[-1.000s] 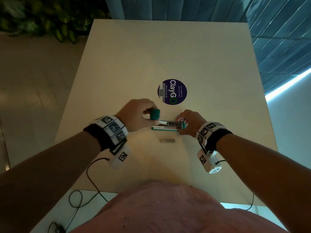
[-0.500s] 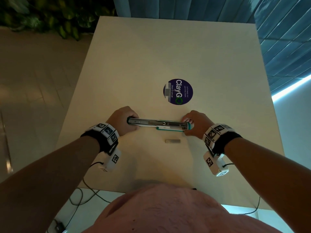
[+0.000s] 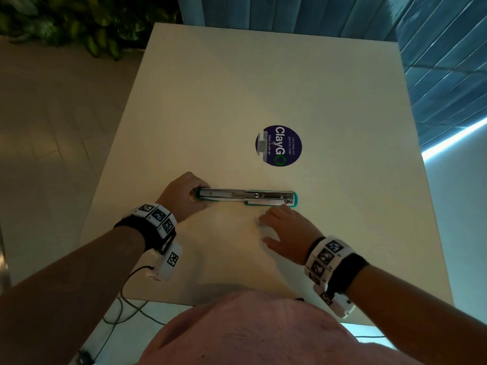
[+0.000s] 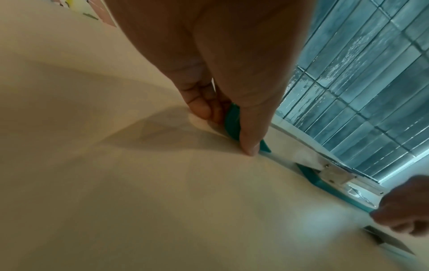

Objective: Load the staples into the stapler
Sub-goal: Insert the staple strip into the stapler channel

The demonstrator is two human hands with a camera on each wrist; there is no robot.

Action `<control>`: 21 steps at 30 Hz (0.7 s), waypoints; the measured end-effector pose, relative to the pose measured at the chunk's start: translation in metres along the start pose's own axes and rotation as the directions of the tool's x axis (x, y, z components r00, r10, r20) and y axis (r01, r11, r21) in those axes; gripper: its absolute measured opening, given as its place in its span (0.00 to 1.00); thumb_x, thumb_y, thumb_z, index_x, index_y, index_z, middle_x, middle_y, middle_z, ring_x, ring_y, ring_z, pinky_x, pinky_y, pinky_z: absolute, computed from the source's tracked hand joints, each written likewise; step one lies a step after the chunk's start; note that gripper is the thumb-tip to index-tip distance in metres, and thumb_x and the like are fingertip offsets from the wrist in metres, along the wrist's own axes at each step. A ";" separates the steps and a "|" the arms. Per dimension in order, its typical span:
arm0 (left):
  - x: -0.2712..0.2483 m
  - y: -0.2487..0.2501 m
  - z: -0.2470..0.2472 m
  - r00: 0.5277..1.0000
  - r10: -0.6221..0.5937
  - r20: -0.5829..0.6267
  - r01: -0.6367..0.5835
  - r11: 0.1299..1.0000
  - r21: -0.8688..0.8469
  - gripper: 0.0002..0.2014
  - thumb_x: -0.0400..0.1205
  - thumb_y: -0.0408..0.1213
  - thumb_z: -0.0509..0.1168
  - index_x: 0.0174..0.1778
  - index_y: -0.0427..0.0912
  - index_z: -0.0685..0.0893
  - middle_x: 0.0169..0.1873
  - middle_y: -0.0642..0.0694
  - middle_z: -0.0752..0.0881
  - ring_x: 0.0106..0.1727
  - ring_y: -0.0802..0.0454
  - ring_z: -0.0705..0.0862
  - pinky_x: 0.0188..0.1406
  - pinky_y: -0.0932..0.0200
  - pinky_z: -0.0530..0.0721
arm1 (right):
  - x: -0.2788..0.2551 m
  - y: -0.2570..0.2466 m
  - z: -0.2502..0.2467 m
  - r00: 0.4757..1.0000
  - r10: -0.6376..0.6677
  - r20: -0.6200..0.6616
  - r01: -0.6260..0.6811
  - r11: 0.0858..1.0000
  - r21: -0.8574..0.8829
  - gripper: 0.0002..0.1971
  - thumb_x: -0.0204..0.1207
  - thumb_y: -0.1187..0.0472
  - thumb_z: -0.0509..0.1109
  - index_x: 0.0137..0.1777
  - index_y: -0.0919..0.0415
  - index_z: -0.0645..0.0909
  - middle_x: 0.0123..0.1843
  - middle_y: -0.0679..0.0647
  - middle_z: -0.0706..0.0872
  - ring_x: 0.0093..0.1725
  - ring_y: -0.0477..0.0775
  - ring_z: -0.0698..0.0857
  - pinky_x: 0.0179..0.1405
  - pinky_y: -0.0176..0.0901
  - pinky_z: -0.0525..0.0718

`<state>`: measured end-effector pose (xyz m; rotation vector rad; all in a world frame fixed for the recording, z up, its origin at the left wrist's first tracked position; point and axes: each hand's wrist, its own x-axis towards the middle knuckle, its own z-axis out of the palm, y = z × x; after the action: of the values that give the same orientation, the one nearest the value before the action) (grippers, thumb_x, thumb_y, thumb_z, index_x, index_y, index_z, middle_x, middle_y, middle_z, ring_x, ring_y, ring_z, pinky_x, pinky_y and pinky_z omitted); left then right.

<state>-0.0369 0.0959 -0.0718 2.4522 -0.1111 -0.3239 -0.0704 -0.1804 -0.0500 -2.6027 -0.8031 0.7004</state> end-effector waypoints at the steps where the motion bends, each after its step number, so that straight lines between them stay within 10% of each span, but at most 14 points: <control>1: -0.001 0.000 0.000 1.000 0.009 -0.003 -0.009 1.000 -0.007 0.15 0.67 0.38 0.77 0.48 0.41 0.85 0.44 0.41 0.82 0.43 0.46 0.80 0.44 0.56 0.76 | 0.001 0.000 0.006 1.000 0.009 0.004 -0.009 1.000 0.004 0.20 0.74 0.55 0.66 0.65 0.57 0.72 0.63 0.57 0.77 0.62 0.59 0.74 0.65 0.54 0.76; 21: 0.000 -0.013 0.006 1.000 0.001 -0.022 -0.003 0.996 -0.084 0.18 0.66 0.38 0.78 0.51 0.44 0.85 0.45 0.44 0.81 0.43 0.48 0.80 0.44 0.58 0.78 | 0.025 0.010 -0.040 0.963 0.088 -0.254 -0.050 0.987 0.151 0.07 0.73 0.65 0.66 0.50 0.58 0.79 0.49 0.54 0.81 0.49 0.53 0.75 0.49 0.42 0.76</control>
<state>-0.0385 0.1031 -0.0843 2.3715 -0.0885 -0.2944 -0.0265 -0.1800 -0.0303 -2.5309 -0.5633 0.4049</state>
